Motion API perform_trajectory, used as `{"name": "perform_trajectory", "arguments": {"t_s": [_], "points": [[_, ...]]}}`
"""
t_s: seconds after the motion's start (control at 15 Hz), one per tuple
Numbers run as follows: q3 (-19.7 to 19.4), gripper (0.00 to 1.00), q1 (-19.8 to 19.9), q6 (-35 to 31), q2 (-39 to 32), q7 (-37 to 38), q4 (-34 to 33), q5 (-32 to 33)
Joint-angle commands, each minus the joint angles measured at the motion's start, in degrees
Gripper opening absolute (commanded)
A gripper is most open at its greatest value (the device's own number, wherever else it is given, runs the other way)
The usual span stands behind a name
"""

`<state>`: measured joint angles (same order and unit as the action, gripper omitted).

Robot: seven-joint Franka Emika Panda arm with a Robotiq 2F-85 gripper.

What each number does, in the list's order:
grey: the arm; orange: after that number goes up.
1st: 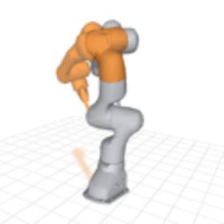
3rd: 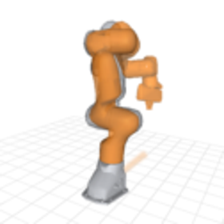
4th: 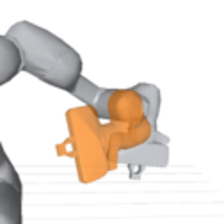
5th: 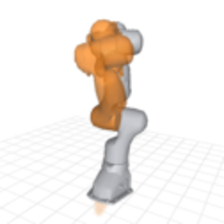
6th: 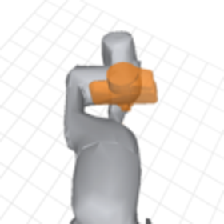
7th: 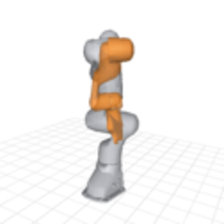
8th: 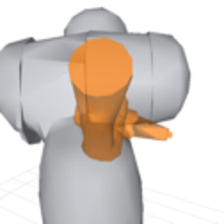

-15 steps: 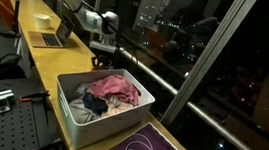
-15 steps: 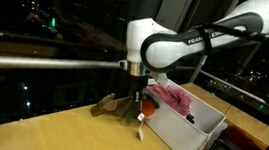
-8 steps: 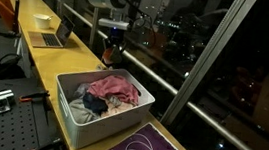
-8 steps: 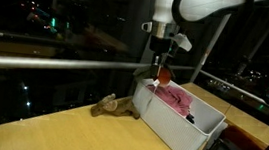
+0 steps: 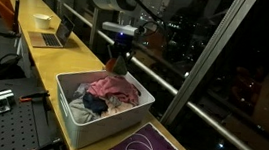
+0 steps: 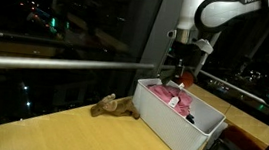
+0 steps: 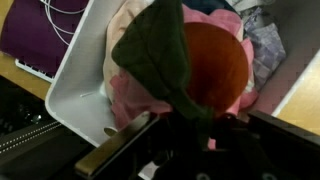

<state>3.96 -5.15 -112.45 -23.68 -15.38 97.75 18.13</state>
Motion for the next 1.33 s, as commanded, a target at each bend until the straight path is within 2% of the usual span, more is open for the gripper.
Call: {"name": "perform_trajectory", "arguments": {"t_s": [0.0,0.27,0.4,0.87,1.27], "points": [[-0.12,0.59,0.78,-1.28,2.24,0.91,3.42,-0.81],[0.42,0.88,-0.02,-0.13,3.39,1.89,3.63,-0.66],[1.12,1.00,-1.34,0.41,3.23,2.66,2.36,-0.10],[3.10,1.00,-8.01,-0.04,-1.97,3.39,-4.79,4.51],[2.15,1.00,-9.57,-7.76,-12.99,-1.33,-15.13,9.99]]}}
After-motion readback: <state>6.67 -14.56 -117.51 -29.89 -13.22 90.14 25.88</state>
